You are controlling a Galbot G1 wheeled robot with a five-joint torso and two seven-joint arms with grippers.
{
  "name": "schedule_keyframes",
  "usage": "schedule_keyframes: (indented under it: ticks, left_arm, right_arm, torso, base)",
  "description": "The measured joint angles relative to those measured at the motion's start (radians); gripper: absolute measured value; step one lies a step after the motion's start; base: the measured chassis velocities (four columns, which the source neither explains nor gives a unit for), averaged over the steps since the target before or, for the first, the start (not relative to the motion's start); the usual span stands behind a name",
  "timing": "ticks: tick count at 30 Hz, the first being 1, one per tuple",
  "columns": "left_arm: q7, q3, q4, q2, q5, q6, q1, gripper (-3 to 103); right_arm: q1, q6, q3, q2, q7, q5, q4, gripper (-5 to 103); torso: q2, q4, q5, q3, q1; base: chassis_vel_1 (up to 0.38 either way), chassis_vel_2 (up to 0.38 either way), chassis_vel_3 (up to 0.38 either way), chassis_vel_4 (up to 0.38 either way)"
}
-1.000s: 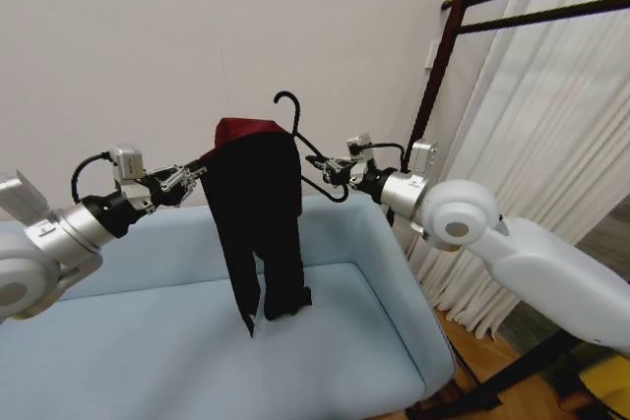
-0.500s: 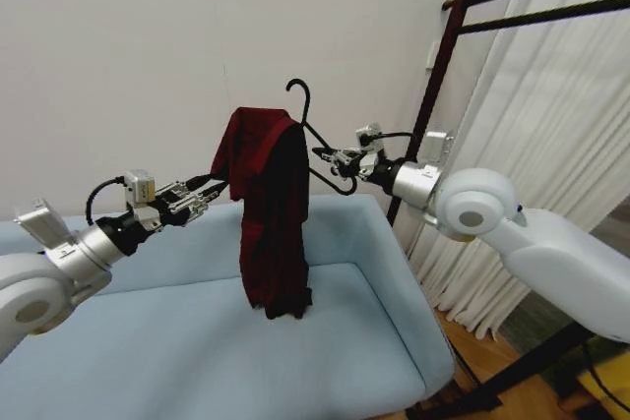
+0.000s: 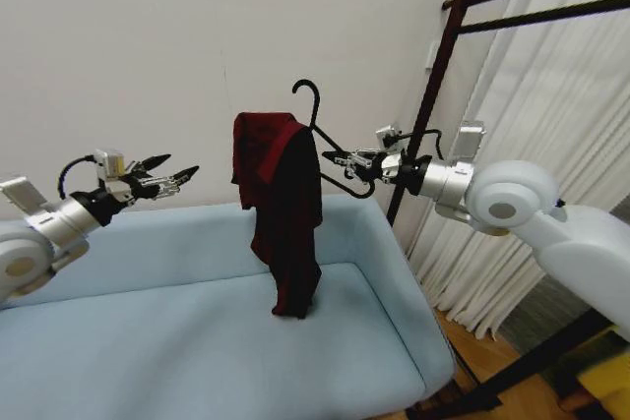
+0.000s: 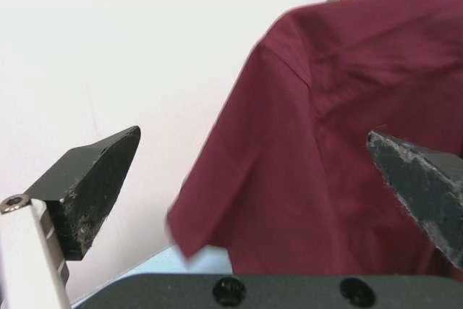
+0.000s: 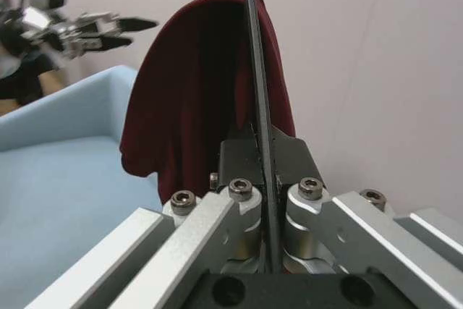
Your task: Pick up the clothes from the sofa and hang them on the clothes hanger.
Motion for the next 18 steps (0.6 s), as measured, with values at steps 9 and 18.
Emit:
schedule_keyframes:
  ticks: [9, 18]
  left_arm:
    - [0.163, 0.019, 0.066, 0.081, -0.006, 0.069, -0.039, 100]
    - [0.282, 0.007, 0.136, 0.232, -0.109, 0.058, -0.022, 100]
  right_arm:
    - [0.039, 0.016, -0.052, 0.043, -0.19, -0.104, -0.044, 2]
    - [0.05, 0.007, -0.1, 0.085, -0.286, -0.183, -0.041, 2]
  torso:
    - [0.0, 0.0005, -0.0003, 0.0, 0.0]
    - [0.0, 0.0001, 0.0004, 0.0, 0.0]
  base:
    - [0.0, 0.0, 0.0, 0.0]
    - [0.0, 0.0, 0.0, 0.0]
